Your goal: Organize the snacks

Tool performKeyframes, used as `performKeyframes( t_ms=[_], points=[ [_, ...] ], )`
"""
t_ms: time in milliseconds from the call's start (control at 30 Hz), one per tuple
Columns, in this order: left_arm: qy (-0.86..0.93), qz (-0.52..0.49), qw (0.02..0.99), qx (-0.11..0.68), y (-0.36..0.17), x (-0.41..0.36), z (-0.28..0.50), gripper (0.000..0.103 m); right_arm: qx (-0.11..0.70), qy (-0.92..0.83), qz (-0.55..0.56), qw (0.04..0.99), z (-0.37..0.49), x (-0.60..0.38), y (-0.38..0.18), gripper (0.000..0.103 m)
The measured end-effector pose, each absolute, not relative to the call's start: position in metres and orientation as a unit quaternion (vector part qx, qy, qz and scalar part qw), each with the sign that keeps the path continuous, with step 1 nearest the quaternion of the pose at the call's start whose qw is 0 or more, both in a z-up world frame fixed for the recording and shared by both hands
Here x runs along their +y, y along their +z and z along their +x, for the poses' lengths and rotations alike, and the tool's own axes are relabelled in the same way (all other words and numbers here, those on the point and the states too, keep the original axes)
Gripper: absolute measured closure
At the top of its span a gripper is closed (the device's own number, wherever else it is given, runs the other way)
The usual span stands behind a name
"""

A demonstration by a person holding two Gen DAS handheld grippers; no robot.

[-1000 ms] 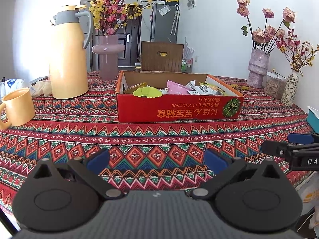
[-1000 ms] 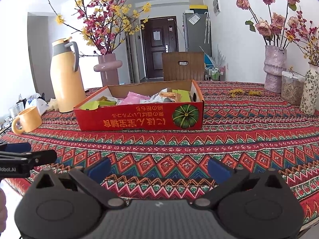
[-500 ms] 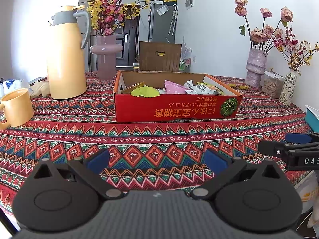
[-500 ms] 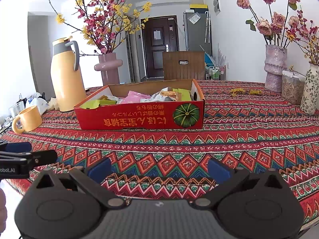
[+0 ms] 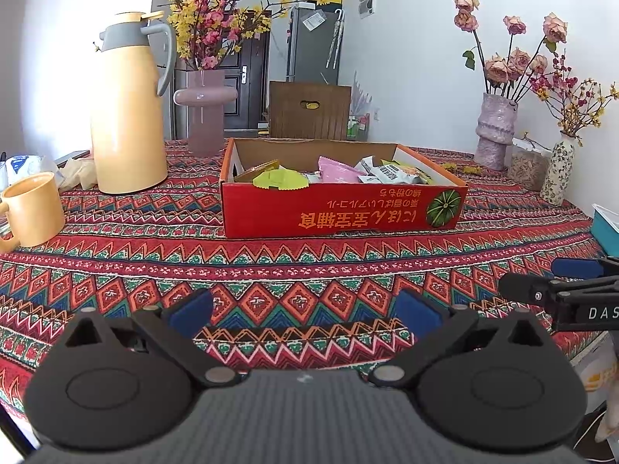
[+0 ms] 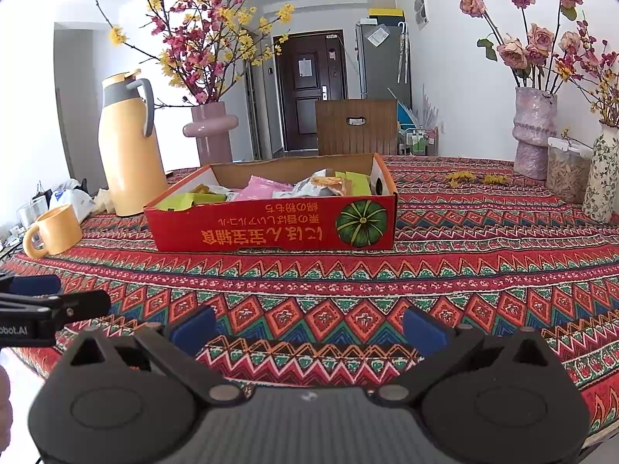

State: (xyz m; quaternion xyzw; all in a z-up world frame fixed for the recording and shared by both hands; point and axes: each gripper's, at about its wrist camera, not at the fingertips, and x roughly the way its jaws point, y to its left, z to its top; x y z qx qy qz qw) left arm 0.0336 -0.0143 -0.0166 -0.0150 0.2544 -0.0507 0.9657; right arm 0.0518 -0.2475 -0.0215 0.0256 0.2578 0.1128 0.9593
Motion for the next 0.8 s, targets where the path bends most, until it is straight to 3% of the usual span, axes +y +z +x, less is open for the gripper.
performKeyframes(
  t_ms=[800],
  points=[
    [-0.058, -0.022, 0.964, 0.26, -0.0177, -0.0133, 0.0362, 0.0, 0.262, 0.114, 0.024, 0.958, 0.0518, -0.245, -0.0254, 0.0]
  ],
)
